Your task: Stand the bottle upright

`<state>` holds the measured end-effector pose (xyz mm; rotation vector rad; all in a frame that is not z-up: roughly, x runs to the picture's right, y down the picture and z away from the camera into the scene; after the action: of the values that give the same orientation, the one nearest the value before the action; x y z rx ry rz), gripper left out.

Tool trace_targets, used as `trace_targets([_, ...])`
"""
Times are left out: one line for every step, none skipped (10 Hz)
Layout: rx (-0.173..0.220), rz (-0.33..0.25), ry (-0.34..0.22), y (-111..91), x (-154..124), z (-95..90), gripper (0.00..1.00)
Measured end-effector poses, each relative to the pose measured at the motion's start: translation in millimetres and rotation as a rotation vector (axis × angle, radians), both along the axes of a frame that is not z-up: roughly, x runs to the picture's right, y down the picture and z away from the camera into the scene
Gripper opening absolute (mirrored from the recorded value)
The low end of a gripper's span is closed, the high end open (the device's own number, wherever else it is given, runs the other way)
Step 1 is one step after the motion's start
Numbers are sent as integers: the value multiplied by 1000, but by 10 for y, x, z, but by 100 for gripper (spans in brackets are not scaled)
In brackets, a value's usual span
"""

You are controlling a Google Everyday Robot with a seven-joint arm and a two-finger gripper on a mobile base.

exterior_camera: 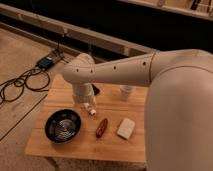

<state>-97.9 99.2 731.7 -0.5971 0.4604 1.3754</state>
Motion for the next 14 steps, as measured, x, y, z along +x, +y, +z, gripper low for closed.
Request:
trace_targets([17,-12,-32,-20,10,132,65])
trace_targets([41,-21,-68,-53,14,292,65])
trace_targets([56,-29,-92,-76,19,423,65])
trace_targets([67,-39,-111,-95,25,536,65])
trace_targets([78,-56,-132,-115,38,687,65])
trace_targets([83,-82,-152,-138,47,851,65])
trace_targets([83,-100,-164,-151,49,959,65])
trace_targets([80,-121,-180,-166,49,1099,65])
trace_targets([72,-137,-188,-179,64,1207,65])
trace_targets([65,-153,-200,-202,57,1310,65])
trace_targets([47,-170,-211,-212,52,1400,65])
trace_targets([20,-187,-228,-225,38,1481,65])
trace_targets([-2,-202,-241,-234,27,1527,65])
trace_targets([-19,-214,-252,-243,5,1568,65])
